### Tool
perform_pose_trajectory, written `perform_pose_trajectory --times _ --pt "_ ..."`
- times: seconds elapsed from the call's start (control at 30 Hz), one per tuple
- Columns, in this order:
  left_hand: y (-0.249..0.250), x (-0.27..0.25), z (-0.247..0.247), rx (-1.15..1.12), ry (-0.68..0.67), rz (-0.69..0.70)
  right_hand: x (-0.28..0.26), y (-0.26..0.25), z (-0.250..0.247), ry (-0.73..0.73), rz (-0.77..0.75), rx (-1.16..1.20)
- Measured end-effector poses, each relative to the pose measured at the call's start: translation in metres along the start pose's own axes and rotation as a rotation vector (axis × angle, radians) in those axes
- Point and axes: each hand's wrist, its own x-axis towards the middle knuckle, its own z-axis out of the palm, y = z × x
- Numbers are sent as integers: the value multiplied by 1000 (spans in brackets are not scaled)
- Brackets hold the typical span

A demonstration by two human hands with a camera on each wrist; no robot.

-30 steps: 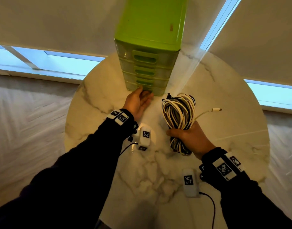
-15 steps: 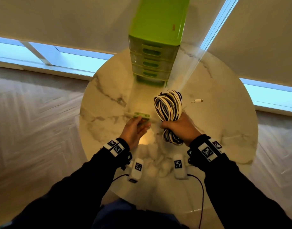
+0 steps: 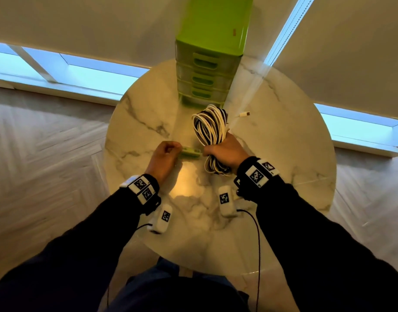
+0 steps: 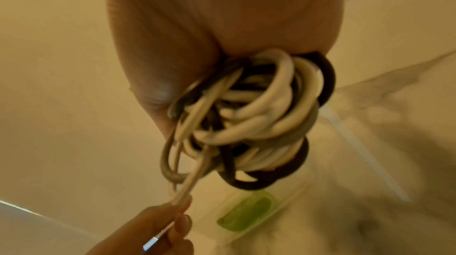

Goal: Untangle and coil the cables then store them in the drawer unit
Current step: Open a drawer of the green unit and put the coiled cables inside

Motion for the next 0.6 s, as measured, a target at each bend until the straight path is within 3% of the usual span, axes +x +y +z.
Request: perform_pose_trajectory --times 0.07,0.13,0.27,0.37,0.6 --pt "9 20 -9 194 86 135 16 -10 7 8 15 -36" --pt "12 39 -17 338 132 184 34 -20 18 11 46 -78" --pt "7 58 -24 400 -42 58 78 -24 41 12 145 -111" --pt "5 62 -29 266 -104 8 102 -29 53 61 210 -83" --pt "-9 66 -41 388 -149 146 112 -31 70 201 207 20"
